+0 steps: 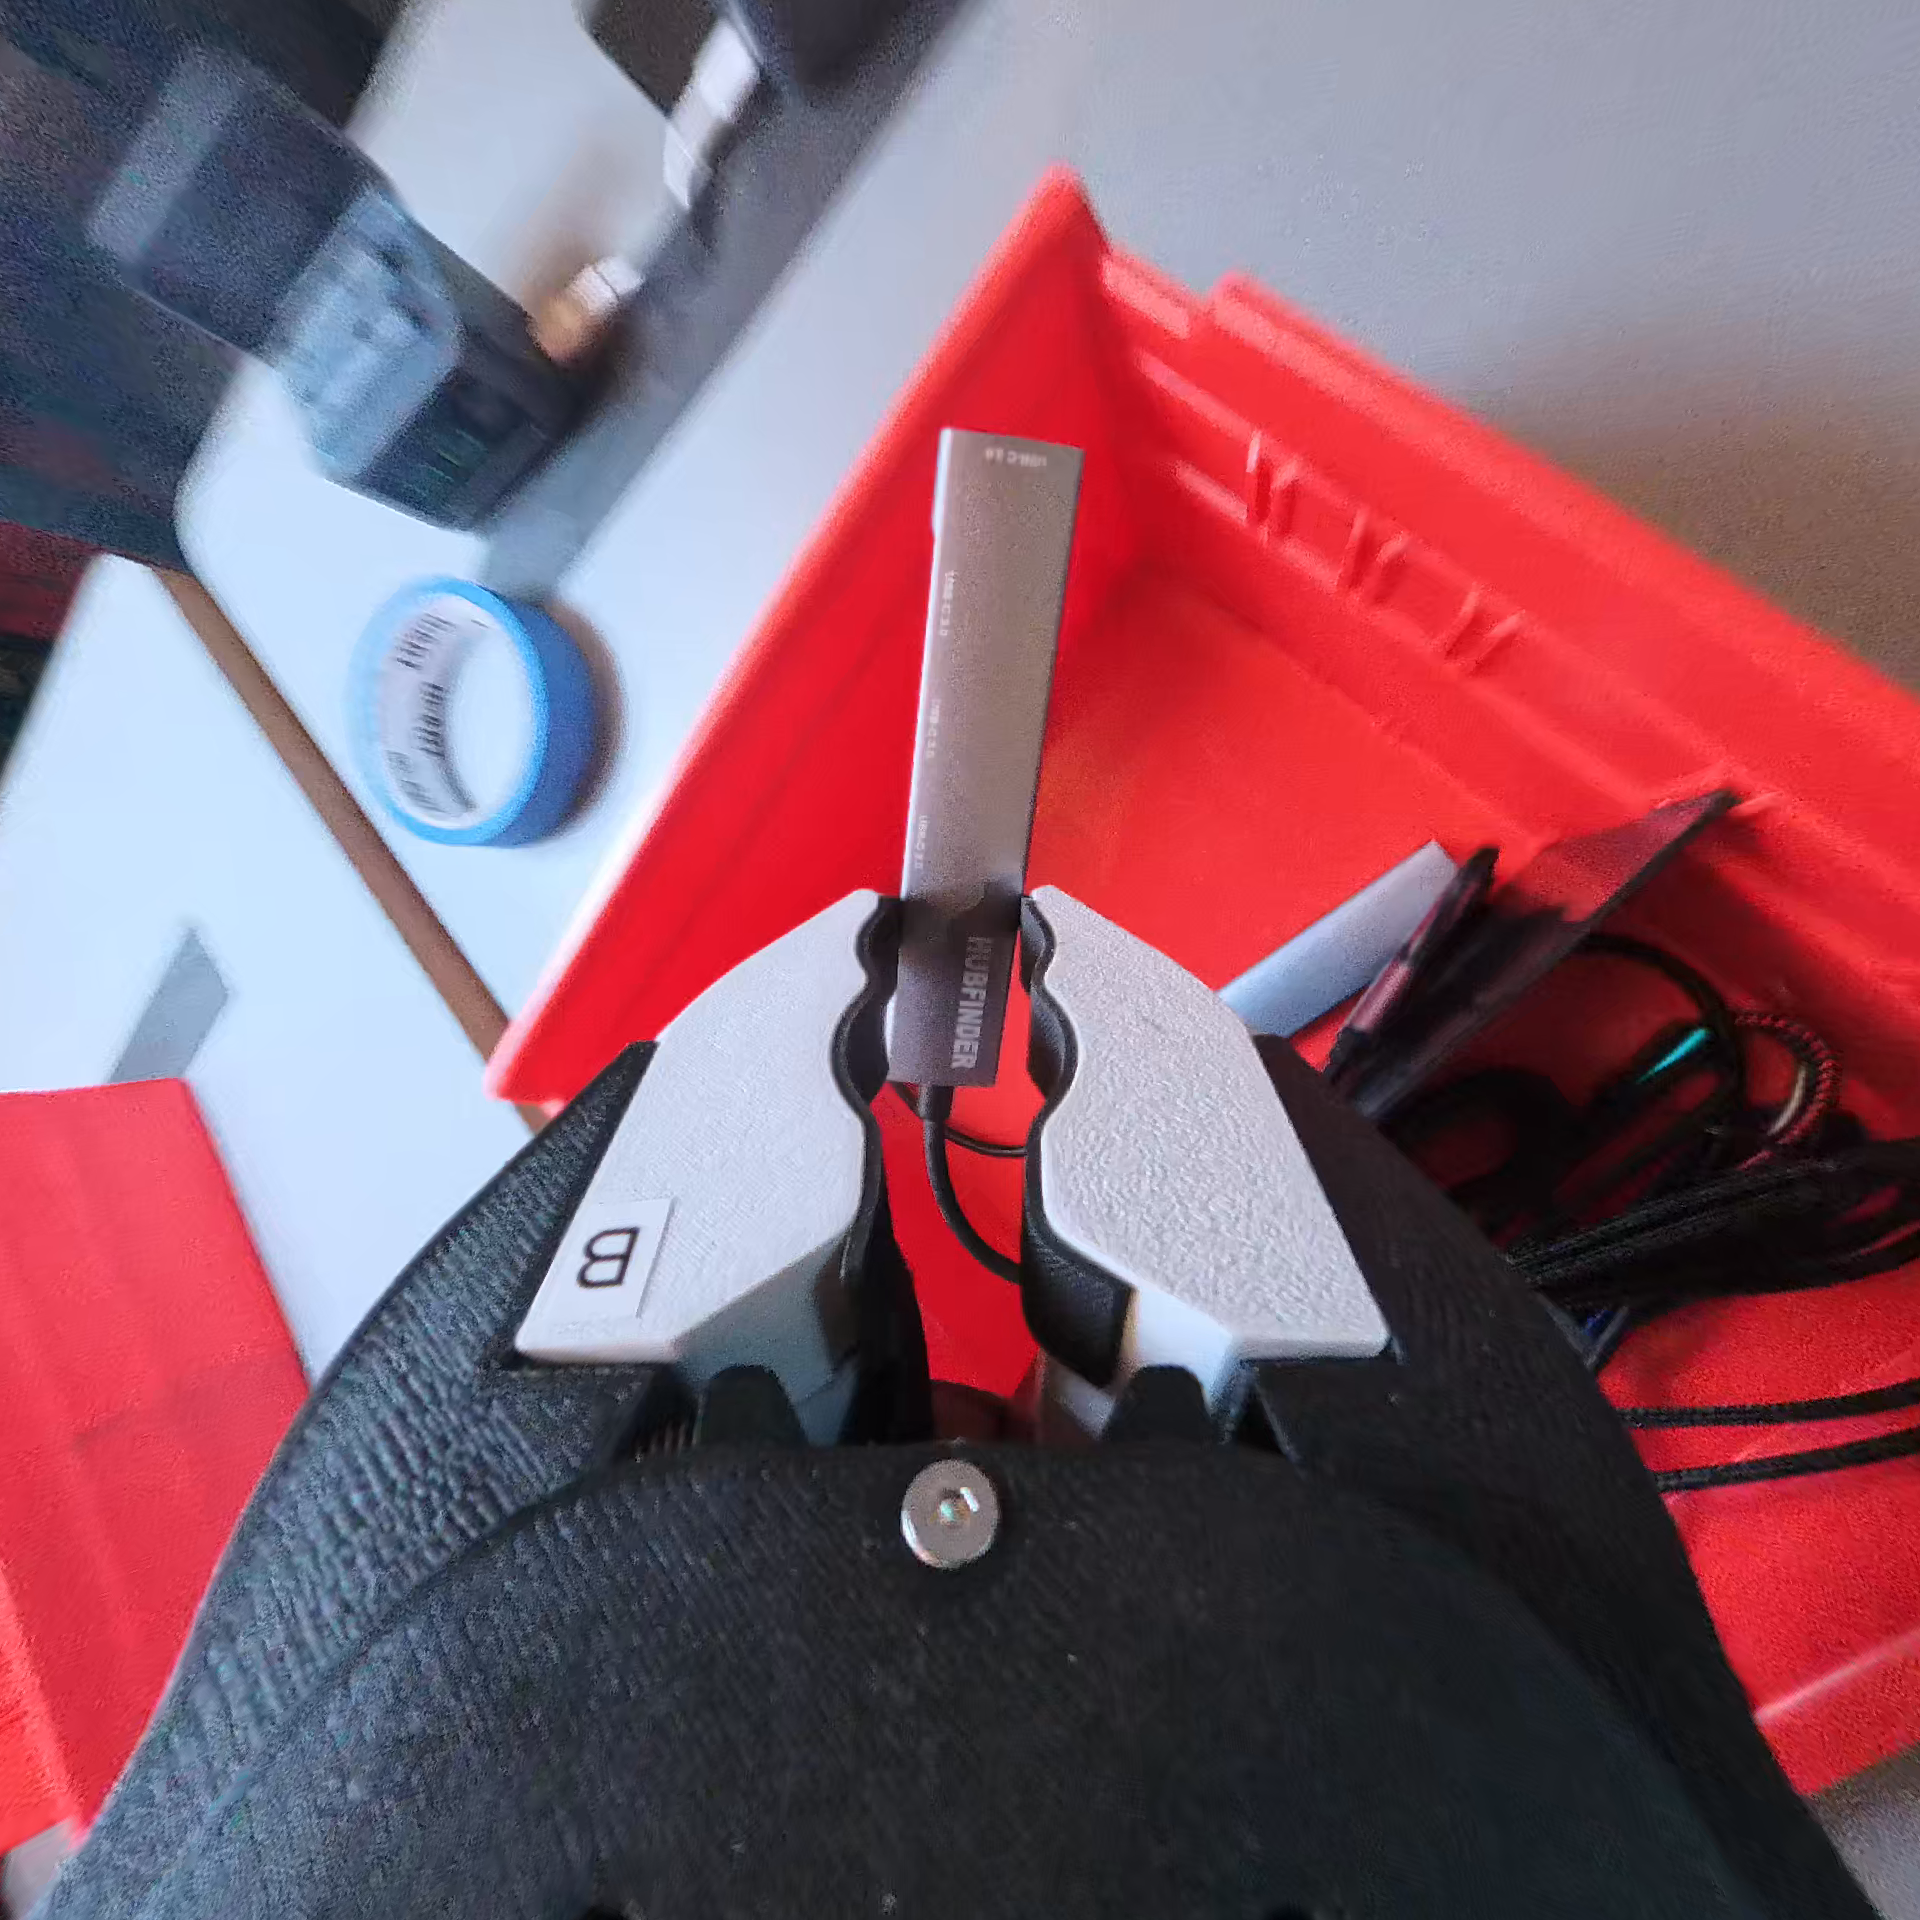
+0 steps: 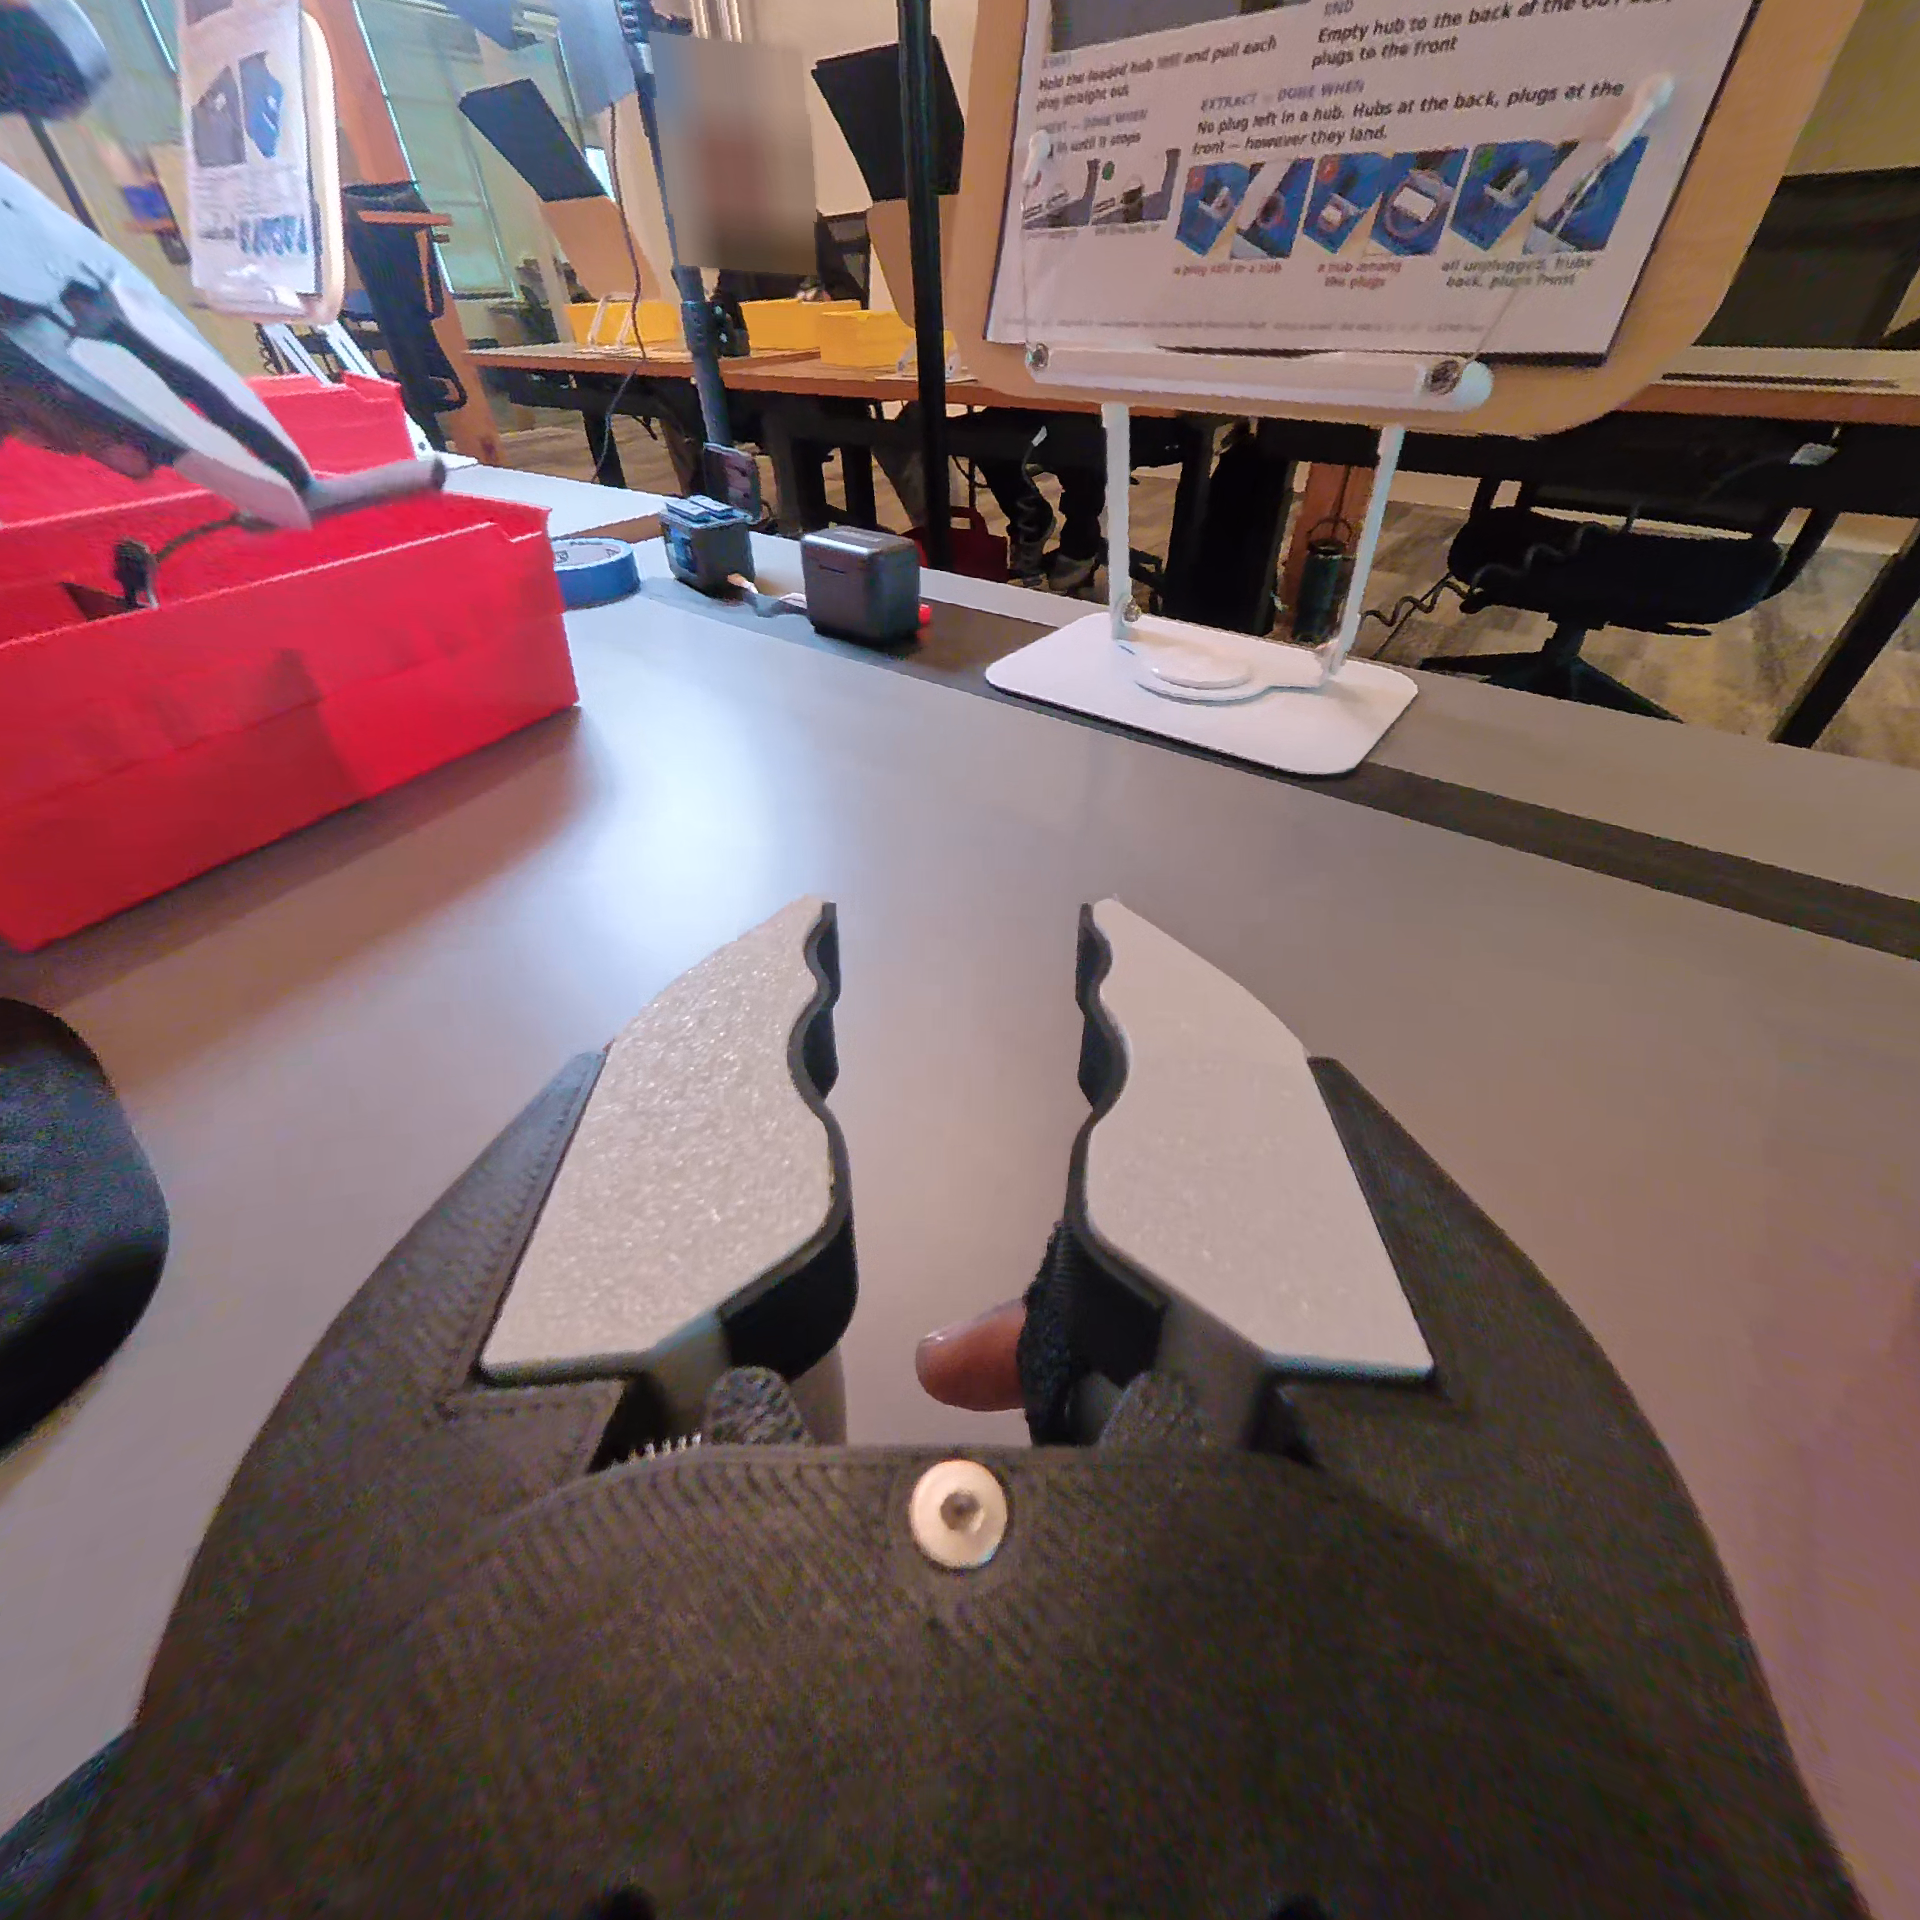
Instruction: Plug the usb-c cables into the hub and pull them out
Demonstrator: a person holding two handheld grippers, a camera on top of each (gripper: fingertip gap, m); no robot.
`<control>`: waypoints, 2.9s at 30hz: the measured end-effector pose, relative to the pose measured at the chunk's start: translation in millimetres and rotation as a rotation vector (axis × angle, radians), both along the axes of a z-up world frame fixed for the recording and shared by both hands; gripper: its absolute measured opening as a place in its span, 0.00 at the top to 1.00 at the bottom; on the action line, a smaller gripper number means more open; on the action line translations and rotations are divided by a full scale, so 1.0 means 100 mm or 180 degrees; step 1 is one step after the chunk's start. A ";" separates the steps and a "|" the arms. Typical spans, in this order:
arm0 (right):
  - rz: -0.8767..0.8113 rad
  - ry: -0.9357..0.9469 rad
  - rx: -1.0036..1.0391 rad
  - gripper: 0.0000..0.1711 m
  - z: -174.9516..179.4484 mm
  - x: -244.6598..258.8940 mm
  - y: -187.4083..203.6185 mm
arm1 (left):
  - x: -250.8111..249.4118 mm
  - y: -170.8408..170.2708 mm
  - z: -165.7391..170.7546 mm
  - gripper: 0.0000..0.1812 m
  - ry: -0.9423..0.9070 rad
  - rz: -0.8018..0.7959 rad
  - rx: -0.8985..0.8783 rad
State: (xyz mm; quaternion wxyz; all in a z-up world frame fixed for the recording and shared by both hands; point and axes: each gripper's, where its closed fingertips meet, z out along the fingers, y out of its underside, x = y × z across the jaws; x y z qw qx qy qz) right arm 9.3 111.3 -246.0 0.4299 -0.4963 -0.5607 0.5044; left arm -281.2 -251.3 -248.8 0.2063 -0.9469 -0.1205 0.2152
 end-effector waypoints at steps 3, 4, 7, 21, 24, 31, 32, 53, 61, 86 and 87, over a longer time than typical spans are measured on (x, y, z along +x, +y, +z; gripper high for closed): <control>0.0254 -0.0003 -0.0013 0.73 0.02 0.01 -0.15 | 0.14 0.11 0.53 0.87 0.0630 -0.0030 0.0368; 0.0412 -0.0013 -0.0057 0.72 0.04 0.02 -0.24 | 0.21 0.15 0.72 0.87 0.0922 -0.0069 0.0455; 0.0804 0.0021 -0.0205 0.69 0.14 0.05 -0.49 | 0.54 0.31 1.32 0.87 0.1870 -0.0146 0.0756; 0.2024 0.0804 -0.0246 0.63 1.31 0.66 -1.75 | 2.86 1.62 1.37 0.87 0.3289 -0.1318 0.1516; 0.1876 0.0662 -0.0273 0.63 1.25 0.67 -1.76 | 3.02 1.69 1.18 0.87 0.3221 -0.1335 0.1567; 0.1729 0.0430 -0.0243 0.66 0.98 0.69 -1.65 | 3.32 1.67 0.87 0.87 0.2885 -0.1548 0.1792; 0.1860 0.0406 -0.0181 0.69 0.94 0.72 -1.68 | 3.37 1.66 0.83 0.87 0.2834 -0.1599 0.1806; 0.2732 0.0933 0.0792 0.93 0.47 1.15 -1.85 | 3.85 1.60 0.23 0.93 0.0029 -0.2646 0.2799; 0.2236 0.0976 0.1878 0.83 0.43 1.12 -1.72 | 3.78 1.66 0.24 0.94 0.1048 -0.3223 0.1985; 0.2588 0.1315 0.1115 0.95 1.07 1.15 -2.11 | 3.85 1.61 0.67 0.84 0.0136 -0.2881 0.4102; 0.2405 0.1360 0.1248 0.95 1.10 1.11 -2.02 | 3.77 1.61 0.69 0.80 0.0203 -0.2742 0.4128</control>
